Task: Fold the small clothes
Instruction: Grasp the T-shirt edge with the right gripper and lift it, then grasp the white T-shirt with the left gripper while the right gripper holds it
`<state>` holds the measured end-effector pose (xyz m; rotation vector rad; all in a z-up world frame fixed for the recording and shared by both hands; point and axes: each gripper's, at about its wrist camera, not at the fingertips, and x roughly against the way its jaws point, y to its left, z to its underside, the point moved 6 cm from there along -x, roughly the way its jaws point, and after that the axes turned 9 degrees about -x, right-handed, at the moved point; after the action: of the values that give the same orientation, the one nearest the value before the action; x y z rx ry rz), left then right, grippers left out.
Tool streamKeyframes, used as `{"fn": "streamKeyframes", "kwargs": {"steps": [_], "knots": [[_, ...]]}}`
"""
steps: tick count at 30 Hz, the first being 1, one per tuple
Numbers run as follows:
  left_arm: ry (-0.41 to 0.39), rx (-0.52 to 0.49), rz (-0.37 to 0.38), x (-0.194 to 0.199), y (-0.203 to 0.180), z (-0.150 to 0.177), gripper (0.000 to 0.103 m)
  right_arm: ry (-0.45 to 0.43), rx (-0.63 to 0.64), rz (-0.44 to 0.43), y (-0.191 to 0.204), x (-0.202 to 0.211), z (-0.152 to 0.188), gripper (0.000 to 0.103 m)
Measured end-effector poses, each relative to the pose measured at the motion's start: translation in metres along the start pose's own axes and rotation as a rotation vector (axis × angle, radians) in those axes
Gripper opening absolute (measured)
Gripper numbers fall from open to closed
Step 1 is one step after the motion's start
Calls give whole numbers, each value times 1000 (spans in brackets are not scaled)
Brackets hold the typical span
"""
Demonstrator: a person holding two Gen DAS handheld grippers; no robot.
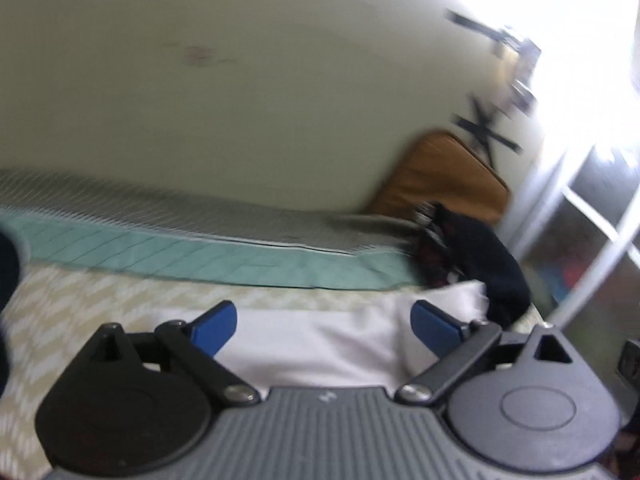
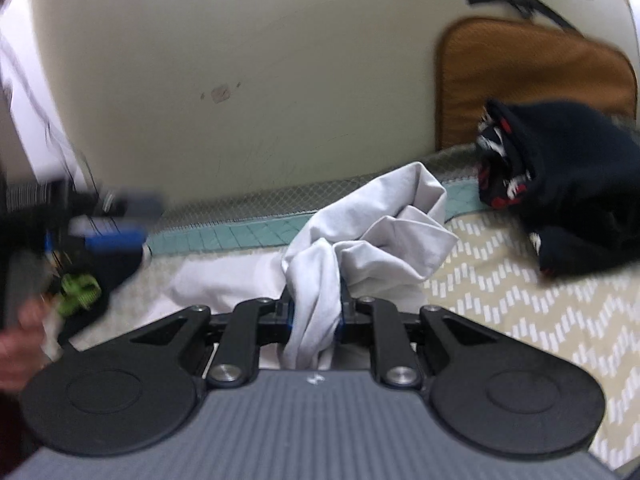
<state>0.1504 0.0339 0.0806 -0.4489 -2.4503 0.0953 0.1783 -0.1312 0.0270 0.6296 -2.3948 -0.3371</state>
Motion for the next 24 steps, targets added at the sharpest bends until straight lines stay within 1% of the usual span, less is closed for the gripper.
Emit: {"fn": "streamKeyframes", "kwargs": {"steps": [2, 6, 7, 10, 12, 14, 15, 16, 17, 18, 19, 20, 21, 22, 23, 24], "knots": [[34, -85, 26, -18, -27, -8, 98, -4, 73, 21, 9, -2, 5, 21], [130, -218, 47, -59, -73, -15, 98, -19, 203, 65, 22, -8, 13, 21], [149, -268, 43, -69, -84, -16, 99, -22, 224, 71, 24, -8, 14, 21], [191, -361, 0, -88, -101, -11, 100, -36, 269, 84, 27, -10, 17, 21], [220, -400, 1, -99, -110, -7, 101, -43, 295, 88, 27, -11, 19, 21], [231, -431, -9, -103, -115, -4, 100, -48, 313, 89, 28, -11, 20, 21], [234, -448, -18, -106, -117, -2, 94, -53, 323, 90, 28, -11, 21, 21], [242, -455, -19, -109, -118, 0, 80, -58, 331, 90, 28, -10, 21, 21], [256, -448, -11, -112, -118, 0, 71, -61, 335, 88, 28, -10, 21, 21], [267, -433, 3, -114, -117, 1, 50, -63, 336, 87, 28, -9, 21, 21], [279, -416, 20, -116, -117, 2, 37, -65, 335, 84, 27, -9, 21, 21], [276, -406, 19, -116, -116, 1, 36, -67, 332, 83, 26, -7, 22, 21], [266, -397, 20, -114, -115, 0, 31, -73, 326, 78, 25, -6, 21, 23], [263, -382, 27, -113, -113, -1, 30, -82, 318, 70, 24, -3, 21, 26], [261, -363, 33, -111, -111, -3, 30, -91, 308, 61, 21, 2, 21, 36], [261, -338, 36, -109, -107, -4, 30, -98, 298, 53, 19, 7, 21, 52]]}}
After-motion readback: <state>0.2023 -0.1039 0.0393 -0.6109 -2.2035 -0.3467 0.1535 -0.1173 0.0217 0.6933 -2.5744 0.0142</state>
